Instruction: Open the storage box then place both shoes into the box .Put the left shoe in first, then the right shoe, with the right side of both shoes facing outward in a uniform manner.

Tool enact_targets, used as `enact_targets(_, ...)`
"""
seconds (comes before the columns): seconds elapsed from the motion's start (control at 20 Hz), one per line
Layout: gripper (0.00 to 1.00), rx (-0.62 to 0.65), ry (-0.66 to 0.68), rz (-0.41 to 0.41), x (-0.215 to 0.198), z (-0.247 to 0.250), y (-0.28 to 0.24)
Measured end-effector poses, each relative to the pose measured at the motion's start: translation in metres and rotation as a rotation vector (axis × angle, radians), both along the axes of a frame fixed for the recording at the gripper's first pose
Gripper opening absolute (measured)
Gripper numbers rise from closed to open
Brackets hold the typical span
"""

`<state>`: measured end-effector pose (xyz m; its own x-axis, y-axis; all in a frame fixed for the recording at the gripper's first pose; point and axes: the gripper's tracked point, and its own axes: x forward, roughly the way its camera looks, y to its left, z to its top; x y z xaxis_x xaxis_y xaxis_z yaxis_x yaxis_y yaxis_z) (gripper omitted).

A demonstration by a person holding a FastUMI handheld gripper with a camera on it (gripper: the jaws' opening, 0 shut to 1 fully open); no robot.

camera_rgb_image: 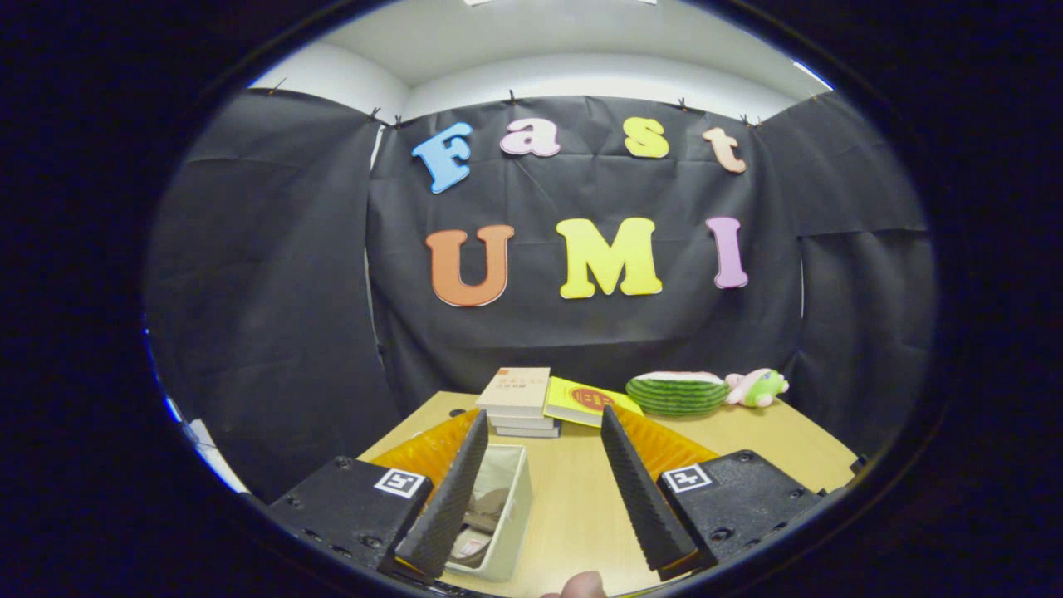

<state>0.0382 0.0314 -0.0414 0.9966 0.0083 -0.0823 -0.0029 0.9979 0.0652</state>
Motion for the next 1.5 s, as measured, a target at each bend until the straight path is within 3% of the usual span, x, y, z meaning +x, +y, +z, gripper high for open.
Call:
enact_targets(0.3,0.92,-0.027,-0.059,-0.02,-0.01,-0.003,0.004)
enact_targets(0.7,0.93,0.027,-0.028,-0.045,-0.009,-0.017,-0.001)
enact_targets(1.5,0.93,0.021,-0.072,-0.058,-0.024,0.009,-0.027)
